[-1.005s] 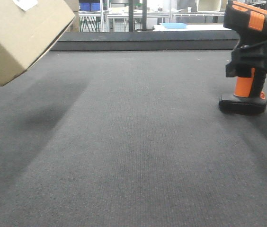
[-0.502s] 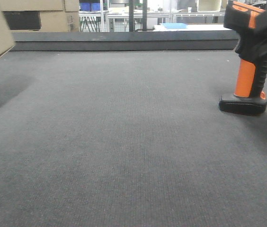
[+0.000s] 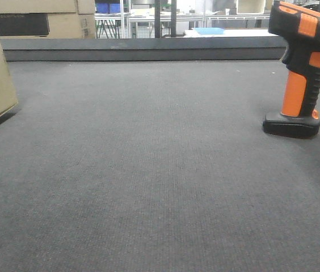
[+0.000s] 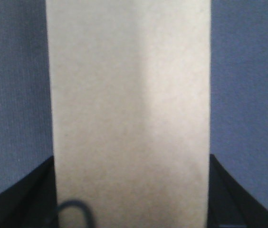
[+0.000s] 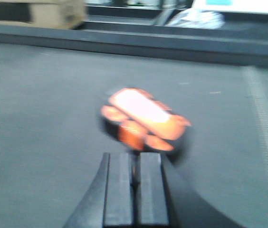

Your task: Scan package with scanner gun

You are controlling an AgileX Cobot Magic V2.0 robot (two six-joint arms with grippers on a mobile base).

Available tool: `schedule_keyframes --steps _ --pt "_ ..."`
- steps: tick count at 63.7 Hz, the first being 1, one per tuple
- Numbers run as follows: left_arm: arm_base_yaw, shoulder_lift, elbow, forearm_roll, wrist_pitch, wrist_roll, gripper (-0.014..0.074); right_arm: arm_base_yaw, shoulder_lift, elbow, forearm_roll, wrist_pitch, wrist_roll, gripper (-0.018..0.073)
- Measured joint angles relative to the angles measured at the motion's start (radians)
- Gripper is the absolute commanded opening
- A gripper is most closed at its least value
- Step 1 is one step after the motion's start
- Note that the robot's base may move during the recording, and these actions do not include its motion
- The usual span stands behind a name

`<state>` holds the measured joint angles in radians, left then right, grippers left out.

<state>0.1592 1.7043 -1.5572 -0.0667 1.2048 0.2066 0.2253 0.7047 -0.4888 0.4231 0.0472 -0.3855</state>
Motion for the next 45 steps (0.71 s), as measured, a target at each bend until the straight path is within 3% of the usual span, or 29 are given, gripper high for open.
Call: schedule_keyframes --steps 10,18,24,32,36,40,45 --pt "-0.02 0.01 0.0 0.008 -0.025 -0.01 -0.0111 -0.136 -0.057 0.0 -0.033 0.105 0.0 -0.0153" --pt "-0.024 0.01 0.0 0.013 -0.03 -0.036 -0.0081 -0.149 -0.064 0.0 -0.039 0.132 0.0 -0.0153" --pt "-0.024 0.01 0.0 0.019 -0.027 -0.043 0.0047 -0.149 -0.064 0.0 -0.039 0.136 0.0 -0.0153" --pt "-0.024 0.01 0.0 0.019 -0.009 -0.045 0.0323 -0.151 -0.064 0.0 -0.039 0.14 0.0 -0.0153" --pt "-0.024 0.01 0.0 0.019 0.001 -0.049 0.0505 -0.151 -0.064 0.0 -0.039 0.14 0.0 -0.0153" --pt "-0.024 0.01 0.0 0.019 0.009 -0.051 0.0619 -0.151 -0.064 0.0 -0.039 0.14 0.0 -0.0153" --pt "-0.024 0.008 0.0 0.019 0.011 -0.051 0.059 -0.151 -0.064 0.0 -0.039 0.14 -0.002 -0.0153"
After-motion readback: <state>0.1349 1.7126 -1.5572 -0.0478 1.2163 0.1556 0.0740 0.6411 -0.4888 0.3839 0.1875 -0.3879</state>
